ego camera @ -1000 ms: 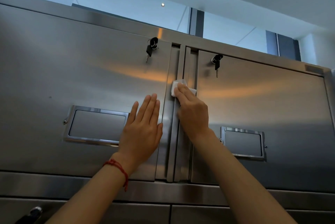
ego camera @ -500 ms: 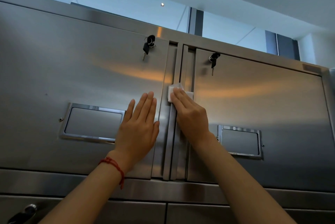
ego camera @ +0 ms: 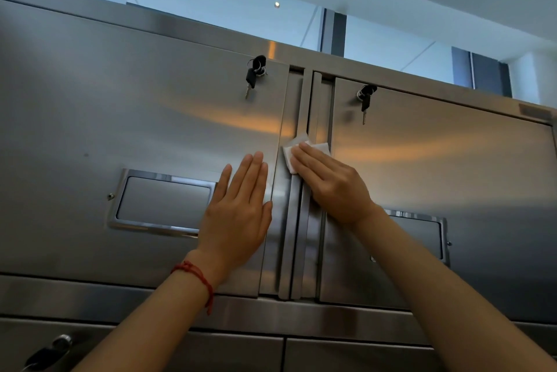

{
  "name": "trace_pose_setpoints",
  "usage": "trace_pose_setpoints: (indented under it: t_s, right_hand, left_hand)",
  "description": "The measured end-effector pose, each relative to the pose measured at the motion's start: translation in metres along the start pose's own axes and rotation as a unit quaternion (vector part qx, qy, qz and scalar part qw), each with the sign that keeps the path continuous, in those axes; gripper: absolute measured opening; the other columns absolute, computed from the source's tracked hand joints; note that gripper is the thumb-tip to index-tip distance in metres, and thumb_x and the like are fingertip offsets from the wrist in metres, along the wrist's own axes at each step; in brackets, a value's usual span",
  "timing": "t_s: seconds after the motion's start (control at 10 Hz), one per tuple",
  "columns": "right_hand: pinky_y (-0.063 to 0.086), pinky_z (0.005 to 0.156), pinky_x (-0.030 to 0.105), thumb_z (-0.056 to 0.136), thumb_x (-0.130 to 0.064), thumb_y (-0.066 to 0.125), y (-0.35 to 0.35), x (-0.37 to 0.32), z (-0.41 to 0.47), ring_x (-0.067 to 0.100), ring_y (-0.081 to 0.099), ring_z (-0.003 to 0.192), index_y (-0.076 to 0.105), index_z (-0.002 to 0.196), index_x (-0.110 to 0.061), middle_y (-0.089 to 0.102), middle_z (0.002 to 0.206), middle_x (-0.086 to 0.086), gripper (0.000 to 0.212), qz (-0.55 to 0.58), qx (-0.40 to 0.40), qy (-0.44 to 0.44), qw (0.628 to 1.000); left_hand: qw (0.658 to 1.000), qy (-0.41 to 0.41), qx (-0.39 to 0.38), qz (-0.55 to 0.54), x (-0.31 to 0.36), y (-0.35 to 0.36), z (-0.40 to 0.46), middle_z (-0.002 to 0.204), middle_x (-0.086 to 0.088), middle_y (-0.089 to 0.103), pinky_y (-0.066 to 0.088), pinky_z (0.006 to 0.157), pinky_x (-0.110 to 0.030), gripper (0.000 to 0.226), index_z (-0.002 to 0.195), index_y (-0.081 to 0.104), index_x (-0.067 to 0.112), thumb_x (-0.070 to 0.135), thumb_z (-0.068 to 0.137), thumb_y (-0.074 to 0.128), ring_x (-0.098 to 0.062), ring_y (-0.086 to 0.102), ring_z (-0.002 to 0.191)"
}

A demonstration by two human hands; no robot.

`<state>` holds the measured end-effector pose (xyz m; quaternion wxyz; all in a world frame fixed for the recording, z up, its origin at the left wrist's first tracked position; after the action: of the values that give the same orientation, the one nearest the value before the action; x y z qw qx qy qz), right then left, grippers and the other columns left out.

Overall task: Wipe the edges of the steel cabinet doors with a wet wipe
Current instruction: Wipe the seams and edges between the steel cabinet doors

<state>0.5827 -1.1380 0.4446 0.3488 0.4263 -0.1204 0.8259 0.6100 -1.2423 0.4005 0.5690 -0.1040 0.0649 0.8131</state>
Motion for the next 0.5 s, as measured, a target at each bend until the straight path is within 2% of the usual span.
trace_pose_setpoints:
  t_s: [0.1, 0.3, 0.5]
  right_hand:
    - [0.051, 0.085, 0.044, 0.068, 0.003, 0.079, -0.003, 0.003, 0.005, 0.035, 0.062, 0.103, 0.067, 0.104, 0.007, 0.065, 0.108, 0.024, 0.038, -0.003, 0.004, -0.037, 0.999]
    - [0.049, 0.089, 0.042, 0.069, 0.001, 0.079, 0.000, 0.000, -0.005, 0.034, 0.060, 0.108, 0.065, 0.109, 0.006, 0.063, 0.114, 0.023, 0.042, 0.004, -0.003, -0.041, 0.999]
    - [0.047, 0.089, 0.040, 0.069, 0.000, 0.080, -0.003, 0.002, -0.001, 0.034, 0.062, 0.105, 0.066, 0.106, 0.006, 0.065, 0.110, 0.023, 0.040, 0.002, 0.005, -0.084, 0.996]
  left_hand:
    - [1.000, 0.001, 0.000, -0.003, 0.000, 0.000, 0.000, 0.145, -0.022, 0.033, 0.031, 0.107, -0.055, 0.056, 0.136, 0.039, -0.003, 0.032, 0.094, 0.027, -0.034, 0.030, 0.135]
    - [1.000, 0.000, 0.002, -0.005, 0.000, -0.001, 0.000, 0.145, -0.022, 0.033, 0.031, 0.106, -0.055, 0.056, 0.136, 0.039, -0.003, 0.031, 0.094, 0.028, -0.034, 0.031, 0.135]
    - [1.000, -0.001, 0.003, -0.004, 0.000, -0.001, 0.000, 0.145, -0.021, 0.033, 0.029, 0.108, -0.053, 0.056, 0.137, 0.039, -0.003, 0.031, 0.094, 0.029, -0.033, 0.030, 0.135]
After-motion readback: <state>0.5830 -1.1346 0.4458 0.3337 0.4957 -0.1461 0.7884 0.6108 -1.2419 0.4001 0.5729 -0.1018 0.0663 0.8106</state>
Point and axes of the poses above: each hand's wrist, its own z-axis towards the middle knuckle, its own y-axis out of the palm, x = y × z, the point moved 8 cm from there along z, towards the middle knuckle
